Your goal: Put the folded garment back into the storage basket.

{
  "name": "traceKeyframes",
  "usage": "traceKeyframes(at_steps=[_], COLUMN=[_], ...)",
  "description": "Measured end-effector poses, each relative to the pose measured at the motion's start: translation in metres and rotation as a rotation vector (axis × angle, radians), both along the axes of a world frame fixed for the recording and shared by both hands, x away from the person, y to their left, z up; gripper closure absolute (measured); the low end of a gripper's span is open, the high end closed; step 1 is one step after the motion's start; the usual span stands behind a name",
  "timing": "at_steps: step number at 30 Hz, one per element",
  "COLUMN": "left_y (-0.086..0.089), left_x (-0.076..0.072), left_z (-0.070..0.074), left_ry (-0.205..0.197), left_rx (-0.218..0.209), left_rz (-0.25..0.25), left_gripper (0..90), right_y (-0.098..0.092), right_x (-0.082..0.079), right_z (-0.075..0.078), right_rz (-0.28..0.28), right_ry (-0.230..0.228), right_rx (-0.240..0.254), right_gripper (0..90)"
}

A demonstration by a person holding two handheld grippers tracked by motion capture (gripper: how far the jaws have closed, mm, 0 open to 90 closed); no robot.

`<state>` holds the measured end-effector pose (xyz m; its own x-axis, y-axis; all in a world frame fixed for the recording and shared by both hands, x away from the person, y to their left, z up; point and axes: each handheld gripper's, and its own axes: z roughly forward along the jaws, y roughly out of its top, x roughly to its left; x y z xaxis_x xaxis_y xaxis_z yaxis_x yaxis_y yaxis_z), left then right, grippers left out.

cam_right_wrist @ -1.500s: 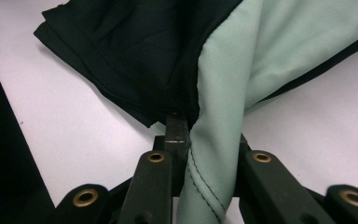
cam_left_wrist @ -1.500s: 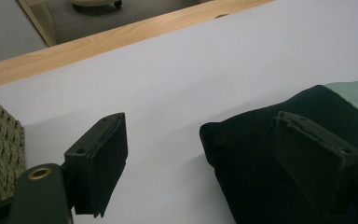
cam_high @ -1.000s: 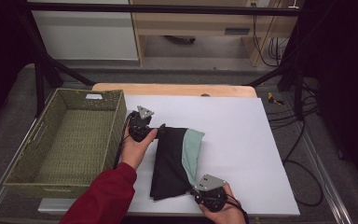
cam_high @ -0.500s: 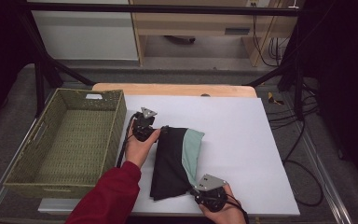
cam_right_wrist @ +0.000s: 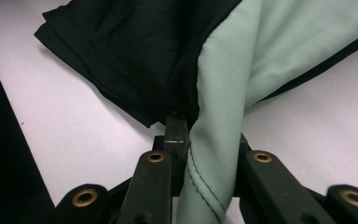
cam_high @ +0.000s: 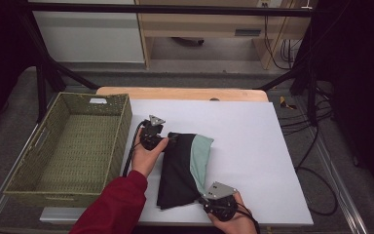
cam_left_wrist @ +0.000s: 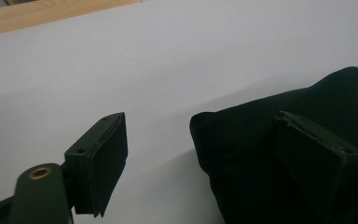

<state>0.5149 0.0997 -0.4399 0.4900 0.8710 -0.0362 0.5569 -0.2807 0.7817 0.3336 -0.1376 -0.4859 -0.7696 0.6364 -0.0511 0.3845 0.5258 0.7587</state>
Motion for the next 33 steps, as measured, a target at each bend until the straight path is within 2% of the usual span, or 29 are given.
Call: traceKeyframes(at_steps=[7,16,19,21,25,33], left_y=[-0.004,-0.004,-0.005,-0.006,-0.008,-0.005], left_x=[0.0,-0.002,-0.003,-0.005,-0.009,-0.014], left_z=[-0.008,-0.014,-0.016,-0.016,-0.017,-0.016], left_ry=[0.011,0.02,0.023,0.032,0.018,0.04], left_rx=[0.027,0.014,-0.003,-0.016,0.018,0.021], left_rz=[-0.015,-0.042,-0.057,-0.075,-0.07,-0.081], left_gripper=[20.4,31.9,39.6,48.9,58.9,77.8], right_y=[0.0,0.0,0.0,0.0,0.001,0.0], right_x=[0.0,0.0,0.0,0.0,0.0,-0.002], right_z=[0.0,0.0,0.0,0.0,0.001,0.002], right_rz=[0.0,0.0,-0.001,-0.001,0.002,0.021], right_ry=[0.0,0.0,0.0,-0.001,-0.005,-0.005], right_rx=[-0.001,-0.001,-0.001,-0.002,-0.01,-0.022], right_gripper=[78.4,78.4,78.4,78.4,78.7,79.7])
